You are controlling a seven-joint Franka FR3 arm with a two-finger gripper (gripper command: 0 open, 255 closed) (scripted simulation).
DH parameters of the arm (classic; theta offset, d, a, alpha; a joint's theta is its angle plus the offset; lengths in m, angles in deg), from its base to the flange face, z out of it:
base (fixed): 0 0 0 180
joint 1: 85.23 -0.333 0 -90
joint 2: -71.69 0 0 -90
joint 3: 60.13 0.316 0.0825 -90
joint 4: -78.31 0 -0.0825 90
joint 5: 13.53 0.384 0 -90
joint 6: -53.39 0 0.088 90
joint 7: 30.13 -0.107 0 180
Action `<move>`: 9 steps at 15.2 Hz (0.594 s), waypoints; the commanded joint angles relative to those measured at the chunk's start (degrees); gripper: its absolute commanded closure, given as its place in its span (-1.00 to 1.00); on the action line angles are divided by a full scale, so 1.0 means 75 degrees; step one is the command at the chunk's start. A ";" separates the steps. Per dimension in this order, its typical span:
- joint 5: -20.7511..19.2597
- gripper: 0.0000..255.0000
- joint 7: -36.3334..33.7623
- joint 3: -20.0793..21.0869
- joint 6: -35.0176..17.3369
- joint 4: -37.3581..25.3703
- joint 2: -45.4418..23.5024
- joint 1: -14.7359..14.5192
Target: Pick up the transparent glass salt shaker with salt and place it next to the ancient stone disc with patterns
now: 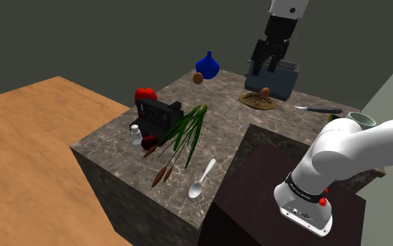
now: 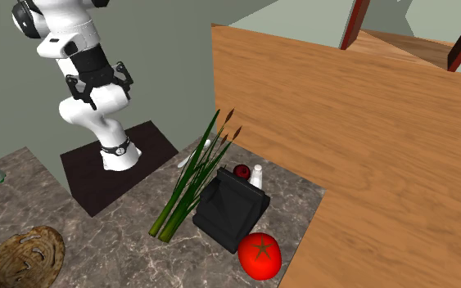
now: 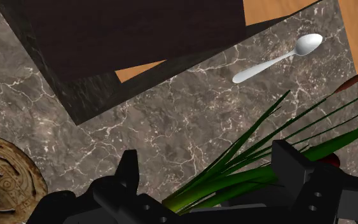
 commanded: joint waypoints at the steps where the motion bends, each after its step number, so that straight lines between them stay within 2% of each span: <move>1: 0.0000 -1.00 0.0000 0.0000 0.0000 0.0000 0.0000 0.0000; 9: 0.0413 -1.00 -0.0784 0.1037 -0.1893 0.0529 -0.0964 -0.0284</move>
